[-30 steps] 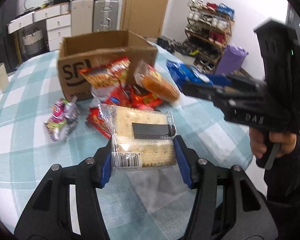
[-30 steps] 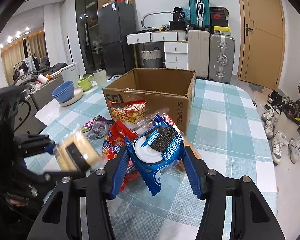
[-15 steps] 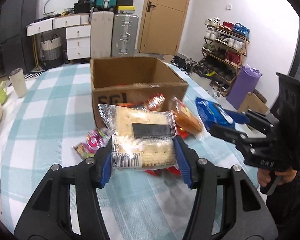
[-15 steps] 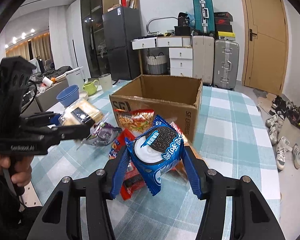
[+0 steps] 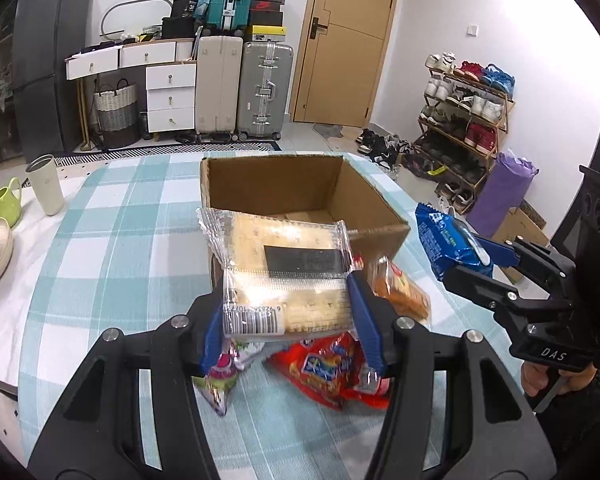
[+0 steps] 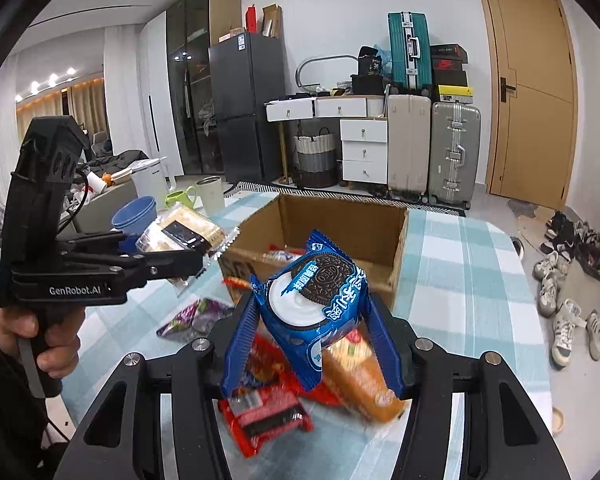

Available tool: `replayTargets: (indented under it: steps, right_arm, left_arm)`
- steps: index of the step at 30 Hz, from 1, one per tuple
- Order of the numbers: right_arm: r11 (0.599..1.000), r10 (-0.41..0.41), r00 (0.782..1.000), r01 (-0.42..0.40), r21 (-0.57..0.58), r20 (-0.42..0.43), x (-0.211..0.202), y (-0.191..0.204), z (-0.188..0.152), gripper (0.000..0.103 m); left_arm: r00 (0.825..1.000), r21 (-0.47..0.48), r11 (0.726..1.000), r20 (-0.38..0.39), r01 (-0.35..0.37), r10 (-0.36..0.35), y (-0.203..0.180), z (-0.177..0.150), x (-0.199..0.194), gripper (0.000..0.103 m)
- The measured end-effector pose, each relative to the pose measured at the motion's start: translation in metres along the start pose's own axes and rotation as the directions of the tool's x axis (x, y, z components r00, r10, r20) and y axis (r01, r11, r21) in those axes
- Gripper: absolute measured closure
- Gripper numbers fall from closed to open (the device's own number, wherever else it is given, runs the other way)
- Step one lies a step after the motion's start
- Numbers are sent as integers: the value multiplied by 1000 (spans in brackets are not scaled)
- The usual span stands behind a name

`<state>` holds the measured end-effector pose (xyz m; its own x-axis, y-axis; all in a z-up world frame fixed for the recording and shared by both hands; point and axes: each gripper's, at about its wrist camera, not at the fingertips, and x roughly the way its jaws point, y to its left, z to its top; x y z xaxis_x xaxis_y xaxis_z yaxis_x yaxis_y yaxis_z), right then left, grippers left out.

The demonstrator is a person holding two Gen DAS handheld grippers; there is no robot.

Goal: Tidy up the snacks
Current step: 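Carry both packs over the box and release them inside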

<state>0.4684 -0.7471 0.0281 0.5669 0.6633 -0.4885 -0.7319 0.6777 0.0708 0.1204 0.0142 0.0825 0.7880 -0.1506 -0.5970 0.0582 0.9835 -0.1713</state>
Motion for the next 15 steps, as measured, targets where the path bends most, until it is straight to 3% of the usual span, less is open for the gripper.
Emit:
replayTargets:
  steps: [15]
  right_arm:
    - [1000,-7,1000,7,11,-17,36,-13,31,48]
  left_arm:
    - [1000,2,1000,0,-3,3,11,48,53,51]
